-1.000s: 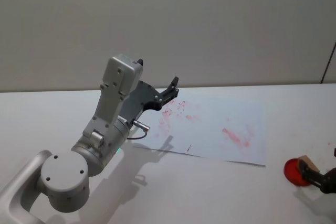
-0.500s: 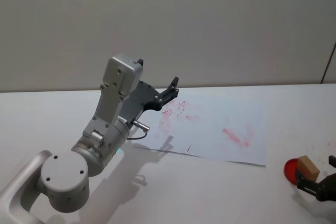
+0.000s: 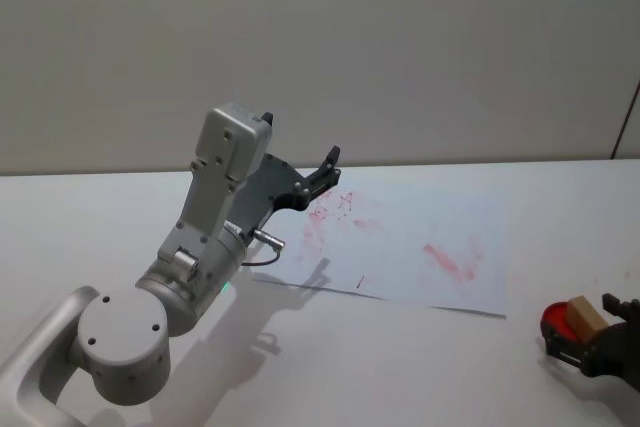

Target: Use the one hand to pick up the stamp and affix it onto the A4 paper.

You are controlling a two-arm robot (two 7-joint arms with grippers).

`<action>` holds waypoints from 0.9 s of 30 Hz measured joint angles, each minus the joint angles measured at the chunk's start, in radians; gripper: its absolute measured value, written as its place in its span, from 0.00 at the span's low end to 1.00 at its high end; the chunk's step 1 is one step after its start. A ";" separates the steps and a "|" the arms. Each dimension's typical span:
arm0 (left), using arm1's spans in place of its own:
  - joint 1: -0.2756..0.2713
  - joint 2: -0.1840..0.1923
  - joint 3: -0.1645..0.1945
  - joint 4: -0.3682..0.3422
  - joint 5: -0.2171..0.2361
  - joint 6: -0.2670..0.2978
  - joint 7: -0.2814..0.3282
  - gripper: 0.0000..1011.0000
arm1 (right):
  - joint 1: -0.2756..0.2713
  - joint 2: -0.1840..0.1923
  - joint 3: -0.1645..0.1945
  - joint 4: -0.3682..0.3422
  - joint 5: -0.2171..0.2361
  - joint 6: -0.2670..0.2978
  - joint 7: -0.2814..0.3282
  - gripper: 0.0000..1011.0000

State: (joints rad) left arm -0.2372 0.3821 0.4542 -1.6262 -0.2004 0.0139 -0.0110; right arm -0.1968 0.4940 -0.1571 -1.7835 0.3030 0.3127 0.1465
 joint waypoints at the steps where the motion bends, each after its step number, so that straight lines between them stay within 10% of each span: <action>1: 0.000 0.000 0.000 0.000 0.000 0.000 0.000 0.99 | 0.003 -0.002 -0.001 0.003 -0.002 0.001 0.002 0.97; 27: 0.000 0.000 0.000 0.000 0.000 0.000 0.000 0.99 | 0.041 -0.025 -0.013 0.035 -0.026 0.019 0.025 0.23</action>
State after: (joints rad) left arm -0.2372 0.3821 0.4543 -1.6262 -0.2004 0.0139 -0.0109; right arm -0.1562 0.4691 -0.1704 -1.7487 0.2766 0.3313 0.1713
